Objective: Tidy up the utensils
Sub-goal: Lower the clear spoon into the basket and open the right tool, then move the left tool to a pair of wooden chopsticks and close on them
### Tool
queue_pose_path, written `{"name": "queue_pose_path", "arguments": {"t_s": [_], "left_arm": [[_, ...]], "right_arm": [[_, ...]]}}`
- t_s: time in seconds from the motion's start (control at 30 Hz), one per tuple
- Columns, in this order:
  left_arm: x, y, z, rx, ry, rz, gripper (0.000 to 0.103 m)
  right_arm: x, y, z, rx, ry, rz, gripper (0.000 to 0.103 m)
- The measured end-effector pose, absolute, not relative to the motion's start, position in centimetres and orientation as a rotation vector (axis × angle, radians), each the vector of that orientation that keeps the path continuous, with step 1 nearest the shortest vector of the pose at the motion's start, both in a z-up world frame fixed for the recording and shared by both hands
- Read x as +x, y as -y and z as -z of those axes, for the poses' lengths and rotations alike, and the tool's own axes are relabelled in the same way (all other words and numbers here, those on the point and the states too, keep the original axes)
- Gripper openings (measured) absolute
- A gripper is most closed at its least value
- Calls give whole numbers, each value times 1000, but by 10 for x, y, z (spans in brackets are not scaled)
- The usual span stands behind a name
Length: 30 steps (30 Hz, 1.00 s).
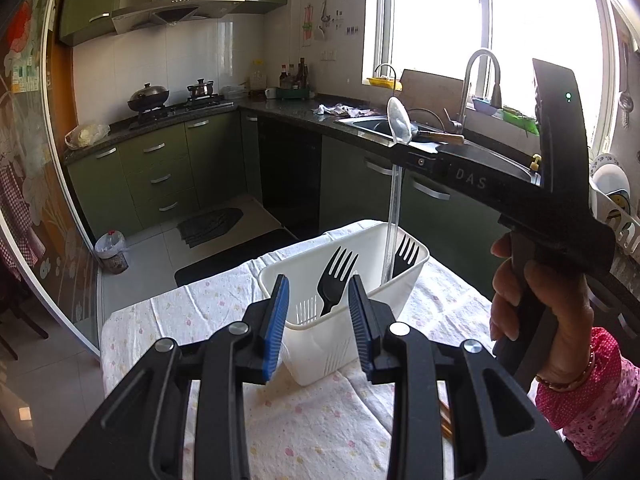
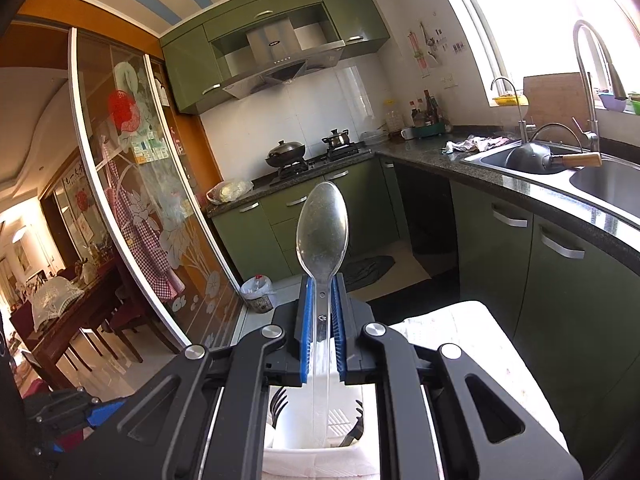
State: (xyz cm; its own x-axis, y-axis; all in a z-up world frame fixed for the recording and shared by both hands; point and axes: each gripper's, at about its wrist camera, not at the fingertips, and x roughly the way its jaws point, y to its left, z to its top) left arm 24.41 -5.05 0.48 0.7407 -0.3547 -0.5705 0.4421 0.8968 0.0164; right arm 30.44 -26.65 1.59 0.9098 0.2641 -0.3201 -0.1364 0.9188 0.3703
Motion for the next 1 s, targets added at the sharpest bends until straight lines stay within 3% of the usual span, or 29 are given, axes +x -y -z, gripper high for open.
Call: {"name": "queue_pose_path", "arguments": {"t_s": [0.1,0.17,0.47,0.7,1.0], "left_arm": [[243,49,-2,154,-599,436,30],[241,48,0,157,-603,433,30],[216,47,17,176,-683,431,32],[181,37,76,245,-1011,341,32],[158,-13,151,102,-1463,163,30]], "right_arm": [[295,263,-3,324,-390,-212,14],[289,261,3,310,-395,-203,24],[228,274,6,307,-472,-212,24],[160,303,36,269,-761,-304,24],[108,327,83,256,-968,-352,24]]}}
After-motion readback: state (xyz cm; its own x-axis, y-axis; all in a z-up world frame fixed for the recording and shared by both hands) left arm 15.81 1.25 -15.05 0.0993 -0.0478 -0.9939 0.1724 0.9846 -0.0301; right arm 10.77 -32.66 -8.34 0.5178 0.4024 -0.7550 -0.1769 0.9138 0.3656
